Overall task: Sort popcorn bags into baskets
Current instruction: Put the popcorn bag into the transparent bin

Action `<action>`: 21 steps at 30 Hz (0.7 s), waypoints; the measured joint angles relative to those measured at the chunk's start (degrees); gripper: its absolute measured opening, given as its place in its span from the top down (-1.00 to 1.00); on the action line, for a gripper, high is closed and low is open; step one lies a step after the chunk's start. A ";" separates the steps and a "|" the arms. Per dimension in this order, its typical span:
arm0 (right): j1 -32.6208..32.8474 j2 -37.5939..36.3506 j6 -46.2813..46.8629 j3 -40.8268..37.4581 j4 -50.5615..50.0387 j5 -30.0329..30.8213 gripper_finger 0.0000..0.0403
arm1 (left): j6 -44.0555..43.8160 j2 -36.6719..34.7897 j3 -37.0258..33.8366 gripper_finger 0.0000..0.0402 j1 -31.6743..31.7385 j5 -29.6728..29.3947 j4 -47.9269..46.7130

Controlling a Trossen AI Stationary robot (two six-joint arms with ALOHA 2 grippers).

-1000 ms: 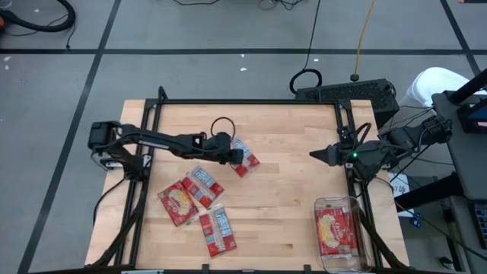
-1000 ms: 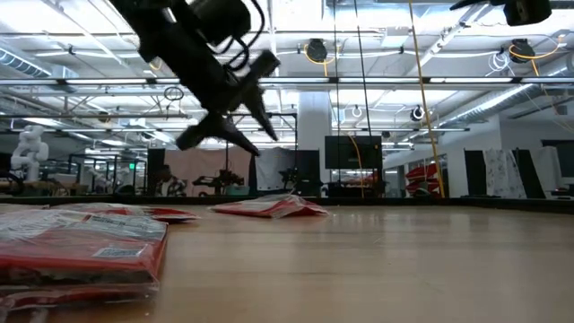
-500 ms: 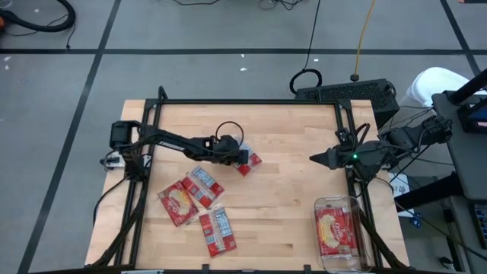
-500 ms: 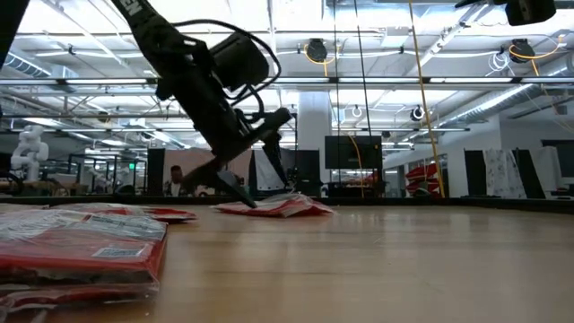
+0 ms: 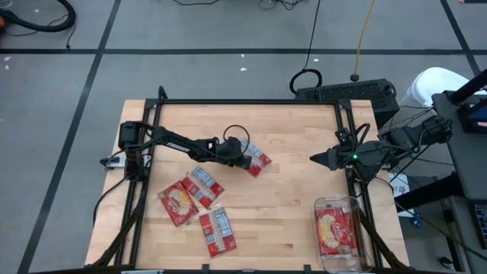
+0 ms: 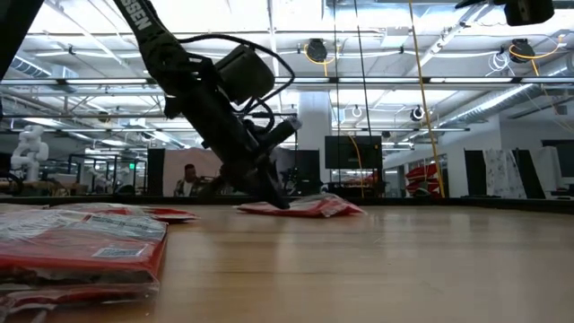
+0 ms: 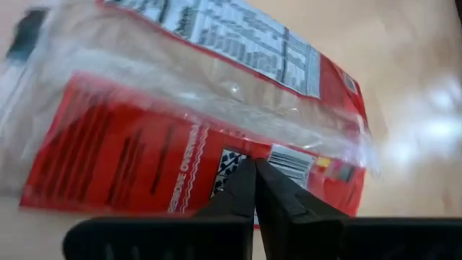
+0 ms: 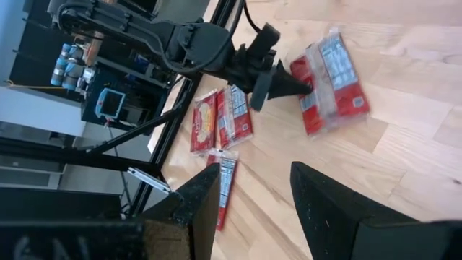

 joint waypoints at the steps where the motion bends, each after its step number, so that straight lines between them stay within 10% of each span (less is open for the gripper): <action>1: 0.00 0.00 -0.22 0.00 -0.17 -0.01 0.21 | 1.92 -0.39 -0.04 0.97 -0.06 1.86 0.48; 12: 0.00 0.02 0.11 0.00 -4.61 -0.18 0.21 | 6.18 -14.03 -0.13 0.87 0.13 0.95 -13.69; 21: -0.02 0.02 -0.09 -0.01 -5.74 -1.53 0.21 | 34.63 -14.73 0.05 0.03 2.43 -3.01 -21.34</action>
